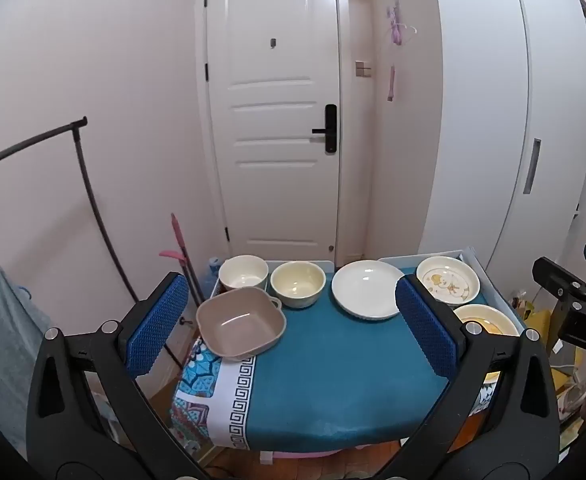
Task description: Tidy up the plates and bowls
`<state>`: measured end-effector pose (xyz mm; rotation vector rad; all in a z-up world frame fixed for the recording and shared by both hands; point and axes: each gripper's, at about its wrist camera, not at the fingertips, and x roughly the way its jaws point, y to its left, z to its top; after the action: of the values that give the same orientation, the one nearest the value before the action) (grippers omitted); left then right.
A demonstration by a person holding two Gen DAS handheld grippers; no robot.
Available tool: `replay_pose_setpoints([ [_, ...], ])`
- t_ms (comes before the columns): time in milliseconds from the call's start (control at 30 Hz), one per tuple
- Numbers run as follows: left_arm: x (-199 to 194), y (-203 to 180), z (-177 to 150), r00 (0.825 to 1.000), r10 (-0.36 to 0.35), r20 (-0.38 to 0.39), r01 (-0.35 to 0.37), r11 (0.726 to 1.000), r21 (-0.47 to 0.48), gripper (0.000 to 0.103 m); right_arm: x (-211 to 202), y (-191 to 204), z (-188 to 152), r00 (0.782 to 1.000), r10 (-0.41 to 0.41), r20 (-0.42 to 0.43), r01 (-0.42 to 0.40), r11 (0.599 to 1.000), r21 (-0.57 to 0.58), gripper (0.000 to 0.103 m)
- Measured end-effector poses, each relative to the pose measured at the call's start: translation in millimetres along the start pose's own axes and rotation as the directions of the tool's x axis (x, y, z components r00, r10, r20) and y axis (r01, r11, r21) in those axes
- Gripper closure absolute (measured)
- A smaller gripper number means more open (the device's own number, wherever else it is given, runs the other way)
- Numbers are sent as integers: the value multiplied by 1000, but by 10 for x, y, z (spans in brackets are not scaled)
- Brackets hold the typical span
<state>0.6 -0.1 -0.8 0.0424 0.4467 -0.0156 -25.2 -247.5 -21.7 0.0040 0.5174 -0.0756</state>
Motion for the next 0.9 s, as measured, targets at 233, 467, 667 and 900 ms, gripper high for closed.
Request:
replay_pose_setpoints([
  [233,-79,-4,-15,1000,2,23,-1,1000,-12,0,-5,13,-2,1000,3,13,-3,1000,1,0],
  [467,-17,-1,-4,999,31,11,-31,1000,-5,0,-13,5,29,1000,4,4,-4,1000,0,0],
  [667,-1,-20,9,999,33,15,-33,999,2,0,0,26,17,1000,0,-1,0,1000,-5,0],
  [900,4,-22,39,999,36,15,-36,999,4,0,-24,22,13,1000,1,-4,-1,1000,-5,0],
])
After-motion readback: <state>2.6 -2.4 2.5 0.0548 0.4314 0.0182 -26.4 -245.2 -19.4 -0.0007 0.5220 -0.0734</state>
